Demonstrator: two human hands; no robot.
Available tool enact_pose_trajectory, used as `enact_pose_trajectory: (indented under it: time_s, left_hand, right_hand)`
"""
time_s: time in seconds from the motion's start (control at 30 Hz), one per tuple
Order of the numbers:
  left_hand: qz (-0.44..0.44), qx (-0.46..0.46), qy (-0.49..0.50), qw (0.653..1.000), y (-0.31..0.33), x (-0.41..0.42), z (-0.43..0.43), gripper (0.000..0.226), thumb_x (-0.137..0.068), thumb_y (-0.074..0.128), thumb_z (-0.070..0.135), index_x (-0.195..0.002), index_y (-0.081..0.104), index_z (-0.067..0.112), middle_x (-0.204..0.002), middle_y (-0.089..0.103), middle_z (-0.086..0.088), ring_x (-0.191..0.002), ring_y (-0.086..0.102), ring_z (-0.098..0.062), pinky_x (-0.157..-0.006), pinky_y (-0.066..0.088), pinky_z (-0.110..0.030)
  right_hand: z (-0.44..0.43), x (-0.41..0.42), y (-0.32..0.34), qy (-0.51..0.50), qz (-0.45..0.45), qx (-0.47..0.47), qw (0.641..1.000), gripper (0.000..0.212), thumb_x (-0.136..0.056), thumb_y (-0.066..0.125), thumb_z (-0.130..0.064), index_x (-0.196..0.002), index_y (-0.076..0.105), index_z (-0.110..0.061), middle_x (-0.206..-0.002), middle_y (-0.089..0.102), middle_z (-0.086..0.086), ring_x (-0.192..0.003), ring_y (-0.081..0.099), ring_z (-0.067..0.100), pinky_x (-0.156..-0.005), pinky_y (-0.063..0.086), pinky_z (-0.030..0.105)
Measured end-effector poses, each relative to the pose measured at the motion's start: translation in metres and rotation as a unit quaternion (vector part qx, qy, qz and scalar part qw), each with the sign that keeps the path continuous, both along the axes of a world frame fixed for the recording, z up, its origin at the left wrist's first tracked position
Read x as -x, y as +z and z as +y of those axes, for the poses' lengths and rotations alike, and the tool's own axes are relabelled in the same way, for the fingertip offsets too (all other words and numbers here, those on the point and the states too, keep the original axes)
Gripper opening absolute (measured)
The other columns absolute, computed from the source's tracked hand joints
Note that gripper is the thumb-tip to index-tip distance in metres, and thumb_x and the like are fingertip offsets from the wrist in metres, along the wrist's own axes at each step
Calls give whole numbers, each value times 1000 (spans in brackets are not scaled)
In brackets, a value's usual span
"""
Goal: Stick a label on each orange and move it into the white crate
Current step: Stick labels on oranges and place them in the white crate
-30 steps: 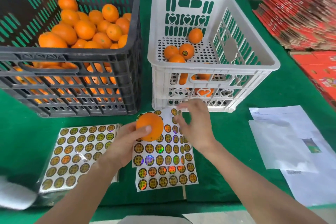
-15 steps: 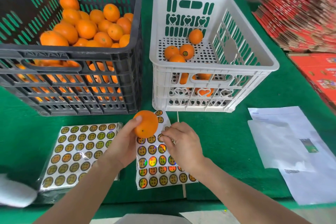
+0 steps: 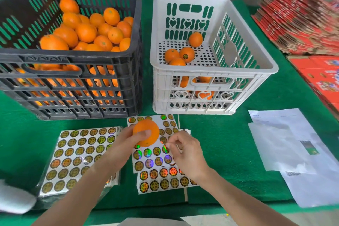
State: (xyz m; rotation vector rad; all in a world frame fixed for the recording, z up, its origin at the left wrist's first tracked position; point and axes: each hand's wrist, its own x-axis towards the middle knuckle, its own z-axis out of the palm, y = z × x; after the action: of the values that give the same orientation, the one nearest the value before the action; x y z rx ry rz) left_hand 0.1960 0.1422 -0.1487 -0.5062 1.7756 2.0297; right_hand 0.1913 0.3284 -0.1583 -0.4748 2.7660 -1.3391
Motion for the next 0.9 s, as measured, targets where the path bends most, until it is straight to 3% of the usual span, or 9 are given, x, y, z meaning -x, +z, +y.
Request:
enact_pose_trajectory:
  time_s: [0.13, 0.2, 0.33, 0.43, 0.5, 0.6, 0.67, 0.77, 0.9]
  left_hand:
    - [72, 204, -5, 976, 8, -3, -5, 59, -51, 72, 50, -105, 51, 43, -146, 20, 9, -133, 29, -24, -103, 37, -45]
    - [109, 263, -18, 958, 8, -5, -9, 64, -51, 73, 51, -110, 47, 48, -154, 4, 13, -144, 6, -20, -113, 23, -52]
    - [74, 199, -73, 974, 11, -4, -13, 62, -52, 83, 57, -103, 49, 47, -147, 28, 15, -144, 15, -22, -111, 29, -41]
    - [48, 239, -83, 966, 6, -7, -14, 48, -70, 77, 43, -101, 43, 52, -159, 3, 9, -146, -4, -13, -115, 8, -47]
    - [62, 256, -72, 962, 8, -8, -14, 47, -71, 79, 43, -102, 45, 51, -157, 10, 8, -145, 10, -18, -113, 16, -48]
    - [70, 102, -66, 990, 14, -9, -12, 67, -56, 81, 49, -116, 53, 38, -125, 54, -2, -104, 60, -18, -93, 48, -40]
    - [79, -55, -58, 994, 15, -8, -8, 73, -57, 80, 35, -124, 54, 27, -103, 62, -8, -78, 63, -18, -73, 54, -32]
    - [68, -200, -24, 977, 19, -4, -1, 68, -60, 78, 14, -124, 56, 21, -103, 65, -6, -85, 63, -18, -72, 53, -29]
    - [34, -292, 13, 956, 21, 1, 4, 56, -67, 77, 43, -118, 62, 24, -109, 67, -5, -88, 62, -18, -75, 51, -32]
  right_hand:
    - [4, 8, 16, -31, -99, 53, 993, 17, -89, 60, -9, -77, 58, -20, -85, 62, -7, -82, 58, 4, -74, 43, 7]
    - [3, 14, 28, -46, -141, 113, 982, 19, -89, 61, -11, -75, 60, -24, -90, 64, -11, -85, 58, -3, -75, 41, 5]
    - [-3, 24, 50, -51, -192, 215, 956, 23, -87, 62, -8, -70, 63, -24, -96, 67, -9, -92, 61, 7, -87, 47, 22]
    - [-7, 27, 62, -47, -206, 206, 955, 23, -88, 62, -8, -70, 62, -23, -99, 67, -3, -88, 59, 5, -78, 44, 12]
    - [-9, 27, 67, -27, -224, 181, 957, 19, -88, 62, -11, -73, 63, -22, -106, 66, -3, -90, 57, 1, -78, 42, 12]
    - [-13, 25, 72, 19, -254, 186, 949, 18, -88, 62, -10, -74, 63, -22, -116, 61, -5, -103, 56, 3, -87, 41, 16]
    - [-16, 24, 76, 41, -254, 190, 947, 20, -87, 61, -7, -73, 62, -21, -118, 60, -1, -109, 55, 11, -95, 43, 24]
    - [-19, 24, 79, 56, -235, 181, 954, 21, -88, 61, -5, -73, 61, -21, -119, 59, 3, -113, 54, 16, -102, 41, 33]
    - [-18, 25, 83, 72, -207, 173, 960, 24, -88, 60, -6, -72, 60, -24, -118, 57, 2, -109, 54, 11, -92, 46, 21]
